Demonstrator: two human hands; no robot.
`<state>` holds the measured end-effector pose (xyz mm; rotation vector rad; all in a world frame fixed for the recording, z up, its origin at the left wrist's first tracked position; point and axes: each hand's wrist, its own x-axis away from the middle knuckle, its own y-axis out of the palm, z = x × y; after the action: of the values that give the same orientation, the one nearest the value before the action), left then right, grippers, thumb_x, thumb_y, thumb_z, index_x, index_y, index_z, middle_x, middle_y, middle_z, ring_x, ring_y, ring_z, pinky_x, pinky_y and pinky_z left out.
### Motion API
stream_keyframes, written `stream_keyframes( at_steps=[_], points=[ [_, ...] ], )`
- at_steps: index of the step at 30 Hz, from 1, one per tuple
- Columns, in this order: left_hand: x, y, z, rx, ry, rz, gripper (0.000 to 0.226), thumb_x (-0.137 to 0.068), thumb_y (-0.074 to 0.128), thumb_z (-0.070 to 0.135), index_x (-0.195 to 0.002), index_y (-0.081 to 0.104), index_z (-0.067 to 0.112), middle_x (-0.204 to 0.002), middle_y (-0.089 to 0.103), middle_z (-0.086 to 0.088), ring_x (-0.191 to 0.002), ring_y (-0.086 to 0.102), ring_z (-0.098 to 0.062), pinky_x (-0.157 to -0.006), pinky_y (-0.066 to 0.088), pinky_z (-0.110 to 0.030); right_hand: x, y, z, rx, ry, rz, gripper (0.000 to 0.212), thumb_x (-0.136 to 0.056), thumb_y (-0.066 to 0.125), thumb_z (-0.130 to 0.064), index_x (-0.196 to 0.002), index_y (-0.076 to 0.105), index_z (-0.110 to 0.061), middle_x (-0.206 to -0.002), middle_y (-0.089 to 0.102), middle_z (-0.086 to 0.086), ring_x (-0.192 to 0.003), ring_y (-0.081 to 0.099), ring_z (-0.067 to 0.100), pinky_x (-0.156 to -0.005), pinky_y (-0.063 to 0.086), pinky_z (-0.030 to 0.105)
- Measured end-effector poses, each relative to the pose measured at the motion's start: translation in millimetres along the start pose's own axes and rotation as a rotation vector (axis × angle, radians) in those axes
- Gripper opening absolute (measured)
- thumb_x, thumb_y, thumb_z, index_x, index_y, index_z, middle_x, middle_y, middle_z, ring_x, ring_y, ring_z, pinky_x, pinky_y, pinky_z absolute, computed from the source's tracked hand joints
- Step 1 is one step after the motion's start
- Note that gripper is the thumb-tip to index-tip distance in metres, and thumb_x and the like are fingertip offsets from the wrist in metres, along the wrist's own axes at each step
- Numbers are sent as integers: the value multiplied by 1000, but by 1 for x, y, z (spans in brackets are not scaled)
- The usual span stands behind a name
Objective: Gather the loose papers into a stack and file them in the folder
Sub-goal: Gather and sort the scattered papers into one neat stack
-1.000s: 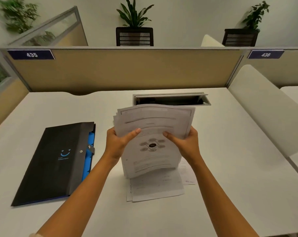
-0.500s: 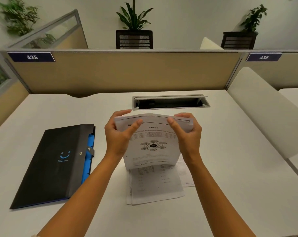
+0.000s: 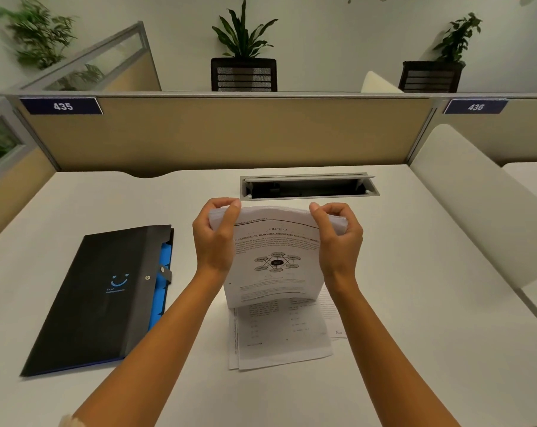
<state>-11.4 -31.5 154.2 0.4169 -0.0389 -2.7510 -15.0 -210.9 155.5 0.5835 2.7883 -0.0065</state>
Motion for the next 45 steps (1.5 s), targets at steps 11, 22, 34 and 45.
stream_keyframes(
  at_steps=[11, 22, 34, 45],
  points=[
    [15, -12, -35, -21, -101, -158, 33, -66, 85, 34, -97, 74, 40, -93, 77, 14, -87, 73, -8, -65, 62, -26, 3, -23, 43, -75, 120, -374, 60, -67, 90, -29, -120, 62, -23, -104, 73, -11, -97, 71, 13, -68, 60, 24],
    [14, -12, -35, 40, -126, -148, 32, -69, 85, 30, -97, 72, 39, -93, 76, 17, -87, 73, -8, -63, 60, -23, 2, -20, 53, -85, 123, -391, 35, -73, 83, -38, -104, 71, -50, -105, 75, -16, -94, 73, 9, -67, 59, 21],
    [18, -17, -43, 59, -159, -208, 39, -66, 86, 25, -91, 74, 54, -96, 76, 20, -89, 71, -5, -63, 58, -19, 10, -22, 75, -51, 180, -382, 35, -73, 86, -30, -101, 73, -46, -102, 76, -13, -92, 73, 12, -66, 60, 23],
    [22, -18, -60, 47, -225, -199, 34, -64, 86, 26, -90, 76, 46, -95, 77, 15, -89, 72, -8, -64, 59, -22, 17, -24, 94, 5, 240, -362, 38, -71, 88, -31, -103, 73, -44, -103, 76, -15, -90, 72, 8, -66, 60, 21]
  ],
)
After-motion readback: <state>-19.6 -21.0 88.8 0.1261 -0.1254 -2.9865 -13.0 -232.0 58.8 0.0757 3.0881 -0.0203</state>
